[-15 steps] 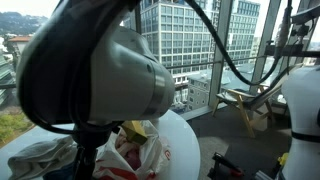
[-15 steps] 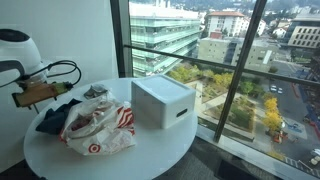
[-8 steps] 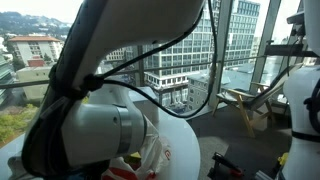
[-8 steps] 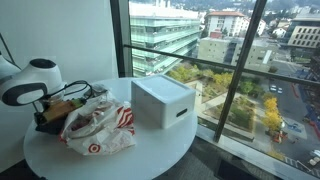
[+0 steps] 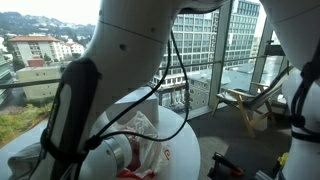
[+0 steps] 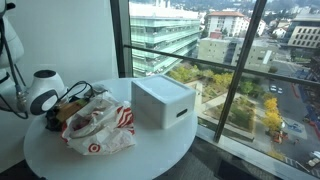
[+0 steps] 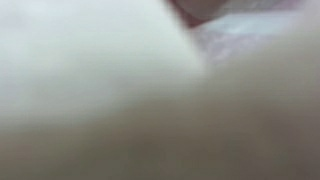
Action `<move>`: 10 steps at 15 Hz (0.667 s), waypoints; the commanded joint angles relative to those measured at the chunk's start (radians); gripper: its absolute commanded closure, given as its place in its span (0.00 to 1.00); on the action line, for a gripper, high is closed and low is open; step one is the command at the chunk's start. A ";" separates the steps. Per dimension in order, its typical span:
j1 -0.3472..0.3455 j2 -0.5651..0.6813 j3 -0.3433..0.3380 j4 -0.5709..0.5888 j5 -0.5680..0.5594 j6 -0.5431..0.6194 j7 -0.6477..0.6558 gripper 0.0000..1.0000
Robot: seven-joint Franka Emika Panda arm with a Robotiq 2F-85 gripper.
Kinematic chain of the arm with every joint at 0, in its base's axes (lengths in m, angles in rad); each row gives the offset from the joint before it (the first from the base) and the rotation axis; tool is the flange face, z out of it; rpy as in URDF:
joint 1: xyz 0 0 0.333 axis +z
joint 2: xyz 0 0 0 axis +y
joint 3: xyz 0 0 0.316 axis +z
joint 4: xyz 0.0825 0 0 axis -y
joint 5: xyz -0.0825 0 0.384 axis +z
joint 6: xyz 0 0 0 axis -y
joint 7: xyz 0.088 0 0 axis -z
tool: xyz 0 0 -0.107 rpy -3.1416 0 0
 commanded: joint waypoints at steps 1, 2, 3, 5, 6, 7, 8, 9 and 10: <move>-0.011 0.045 -0.035 0.047 -0.279 0.010 0.241 0.41; -0.024 0.036 -0.033 0.048 -0.347 0.000 0.302 0.50; -0.033 0.030 -0.034 0.050 -0.408 -0.008 0.362 0.57; -0.090 -0.010 0.007 0.032 -0.499 -0.032 0.448 0.72; -0.131 -0.041 0.044 0.014 -0.531 -0.044 0.483 0.78; -0.187 -0.068 0.099 -0.001 -0.555 -0.056 0.508 0.85; -0.234 -0.103 0.146 -0.023 -0.567 -0.066 0.536 0.93; -0.283 -0.142 0.197 -0.050 -0.575 -0.062 0.555 0.98; -0.335 -0.179 0.252 -0.076 -0.577 -0.050 0.568 0.99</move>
